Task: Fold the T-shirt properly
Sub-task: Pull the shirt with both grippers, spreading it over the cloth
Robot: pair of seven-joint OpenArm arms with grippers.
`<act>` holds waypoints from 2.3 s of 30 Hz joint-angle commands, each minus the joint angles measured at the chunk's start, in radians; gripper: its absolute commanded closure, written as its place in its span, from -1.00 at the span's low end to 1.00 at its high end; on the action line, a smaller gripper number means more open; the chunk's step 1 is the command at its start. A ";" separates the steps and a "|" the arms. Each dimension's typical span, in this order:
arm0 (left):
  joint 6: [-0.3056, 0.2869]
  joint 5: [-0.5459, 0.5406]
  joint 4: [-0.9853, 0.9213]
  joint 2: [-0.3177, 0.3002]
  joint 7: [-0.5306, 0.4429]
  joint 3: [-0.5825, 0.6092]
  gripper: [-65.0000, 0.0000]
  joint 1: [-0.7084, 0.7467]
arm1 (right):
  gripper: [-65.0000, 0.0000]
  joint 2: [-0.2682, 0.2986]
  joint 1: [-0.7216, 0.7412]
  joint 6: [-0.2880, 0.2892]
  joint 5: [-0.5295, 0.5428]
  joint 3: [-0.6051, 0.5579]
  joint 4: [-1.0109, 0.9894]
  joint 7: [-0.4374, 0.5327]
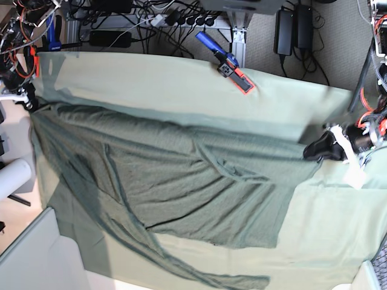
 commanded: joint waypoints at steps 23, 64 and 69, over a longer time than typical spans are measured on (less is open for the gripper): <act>-0.016 -0.077 0.245 -0.105 -0.010 -0.222 1.00 0.270 | 1.00 0.132 -0.175 0.015 0.084 0.016 0.015 -0.003; -0.016 -0.005 0.276 -0.106 -0.080 -0.225 0.43 0.313 | -0.08 0.127 -0.267 0.023 0.058 0.016 0.071 0.066; -0.016 -0.005 0.276 -0.106 -0.094 -0.225 0.43 0.312 | -0.08 0.072 -0.267 0.046 0.091 0.013 0.237 0.018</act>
